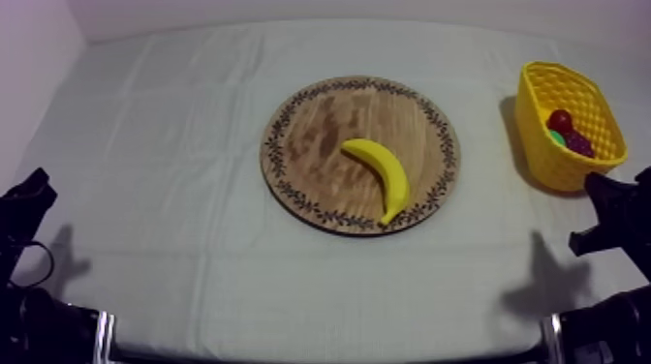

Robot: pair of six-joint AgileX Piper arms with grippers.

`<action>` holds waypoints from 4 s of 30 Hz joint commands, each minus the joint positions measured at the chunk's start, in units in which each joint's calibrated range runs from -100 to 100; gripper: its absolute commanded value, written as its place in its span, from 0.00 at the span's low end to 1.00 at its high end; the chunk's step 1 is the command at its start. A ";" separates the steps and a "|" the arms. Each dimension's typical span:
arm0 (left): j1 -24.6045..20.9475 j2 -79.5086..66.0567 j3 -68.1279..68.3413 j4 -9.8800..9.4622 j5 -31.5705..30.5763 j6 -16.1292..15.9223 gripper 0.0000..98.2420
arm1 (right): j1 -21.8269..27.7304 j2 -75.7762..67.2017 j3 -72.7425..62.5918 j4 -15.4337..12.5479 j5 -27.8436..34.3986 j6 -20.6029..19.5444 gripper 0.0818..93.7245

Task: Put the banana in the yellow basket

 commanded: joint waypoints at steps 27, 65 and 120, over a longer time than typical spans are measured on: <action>0.01 0.00 0.03 0.03 0.00 -0.01 0.00 | -7.73 -0.09 0.02 0.16 1.04 -1.24 0.01; 0.01 0.00 0.03 0.03 0.00 -0.01 0.00 | -20.81 62.71 -65.05 4.73 40.91 2.90 0.01; 0.01 0.00 0.03 0.03 0.00 -0.01 0.00 | -28.72 97.32 -96.08 6.99 58.15 -12.16 0.77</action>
